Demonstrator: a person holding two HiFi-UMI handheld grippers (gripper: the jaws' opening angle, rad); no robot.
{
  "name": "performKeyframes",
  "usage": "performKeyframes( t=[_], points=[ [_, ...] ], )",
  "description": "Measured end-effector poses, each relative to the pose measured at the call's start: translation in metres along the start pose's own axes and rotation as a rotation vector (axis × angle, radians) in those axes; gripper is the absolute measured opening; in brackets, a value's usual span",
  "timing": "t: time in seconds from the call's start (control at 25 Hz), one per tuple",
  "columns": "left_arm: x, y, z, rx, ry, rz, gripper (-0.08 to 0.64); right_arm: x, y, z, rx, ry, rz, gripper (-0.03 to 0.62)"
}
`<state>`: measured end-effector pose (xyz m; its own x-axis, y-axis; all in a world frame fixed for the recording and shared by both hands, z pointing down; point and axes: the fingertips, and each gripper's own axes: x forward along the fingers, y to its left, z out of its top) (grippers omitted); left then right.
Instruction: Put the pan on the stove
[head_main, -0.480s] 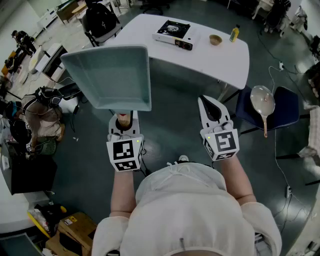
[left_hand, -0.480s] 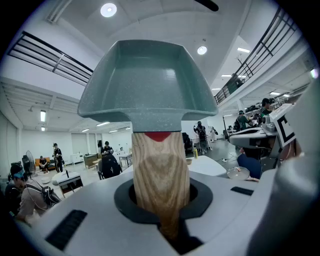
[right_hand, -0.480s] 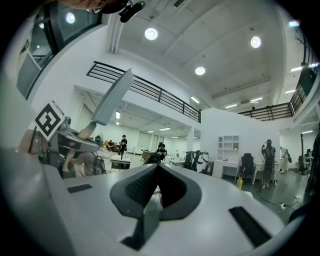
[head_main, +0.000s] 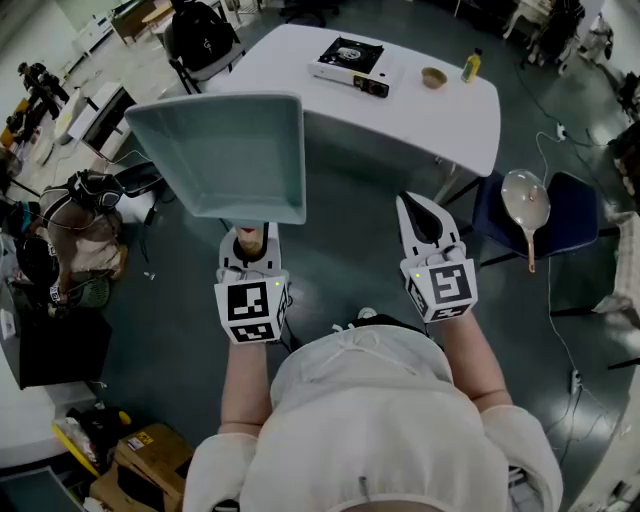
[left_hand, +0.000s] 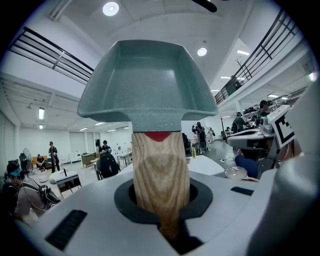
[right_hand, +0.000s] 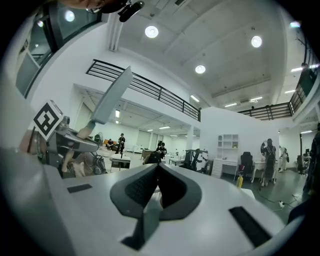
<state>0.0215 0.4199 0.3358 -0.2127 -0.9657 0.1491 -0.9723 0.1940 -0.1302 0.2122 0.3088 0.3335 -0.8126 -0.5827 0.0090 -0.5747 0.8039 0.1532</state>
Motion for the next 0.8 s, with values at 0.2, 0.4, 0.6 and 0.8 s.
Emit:
performKeyframes(
  t=[0.2, 0.4, 0.6, 0.8],
  points=[
    [0.006, 0.008, -0.006, 0.001, 0.01, -0.003, 0.054, 0.011, -0.003, -0.007, 0.025, 0.014, -0.015, 0.005],
    [0.033, 0.019, -0.01, 0.024, 0.031, 0.001, 0.054, 0.039, -0.015, -0.021, 0.035, 0.037, -0.01, 0.005],
    [0.089, 0.026, -0.014, 0.037, 0.049, 0.013, 0.054, 0.092, -0.045, -0.037, 0.036, 0.041, 0.01, 0.005],
    [0.167, 0.041, -0.007, 0.024, 0.063, 0.016, 0.054, 0.166, -0.088, -0.044, 0.028, 0.043, 0.02, 0.006]
  ],
)
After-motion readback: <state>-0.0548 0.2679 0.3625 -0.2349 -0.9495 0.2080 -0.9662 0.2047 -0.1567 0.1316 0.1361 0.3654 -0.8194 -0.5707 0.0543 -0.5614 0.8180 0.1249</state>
